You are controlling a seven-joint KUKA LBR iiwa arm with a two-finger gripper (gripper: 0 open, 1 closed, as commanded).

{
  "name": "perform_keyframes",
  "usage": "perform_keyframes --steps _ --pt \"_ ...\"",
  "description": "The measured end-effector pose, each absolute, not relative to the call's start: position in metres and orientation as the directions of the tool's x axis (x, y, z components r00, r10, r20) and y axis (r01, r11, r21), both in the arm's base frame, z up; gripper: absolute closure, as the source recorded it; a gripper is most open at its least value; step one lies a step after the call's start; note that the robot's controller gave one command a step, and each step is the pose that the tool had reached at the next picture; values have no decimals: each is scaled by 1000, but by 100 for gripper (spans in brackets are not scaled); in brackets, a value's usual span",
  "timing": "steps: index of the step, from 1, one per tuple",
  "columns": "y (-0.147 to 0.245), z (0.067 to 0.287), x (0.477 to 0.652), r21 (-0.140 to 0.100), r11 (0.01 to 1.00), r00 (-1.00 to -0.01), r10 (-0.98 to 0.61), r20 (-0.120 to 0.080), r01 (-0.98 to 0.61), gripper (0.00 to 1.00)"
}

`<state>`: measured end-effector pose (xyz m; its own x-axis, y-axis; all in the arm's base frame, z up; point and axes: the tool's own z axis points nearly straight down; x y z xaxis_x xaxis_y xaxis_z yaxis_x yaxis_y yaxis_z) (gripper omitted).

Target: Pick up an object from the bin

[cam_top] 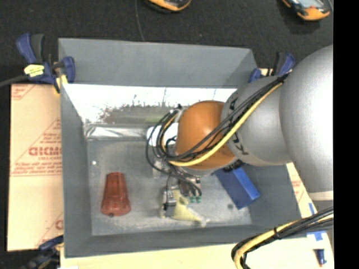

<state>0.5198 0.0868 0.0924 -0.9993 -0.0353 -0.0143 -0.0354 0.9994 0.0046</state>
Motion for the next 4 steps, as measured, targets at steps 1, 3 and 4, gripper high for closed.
perform_keyframes --steps 1,3,4 --pt "59 95 519 -1 998 -998 -56 -8 -56 0" --pt "37 135 529 -3 966 -966 -259 -16 -259 0" --pt "14 110 501 -4 930 -930 -368 -16 -368 0"
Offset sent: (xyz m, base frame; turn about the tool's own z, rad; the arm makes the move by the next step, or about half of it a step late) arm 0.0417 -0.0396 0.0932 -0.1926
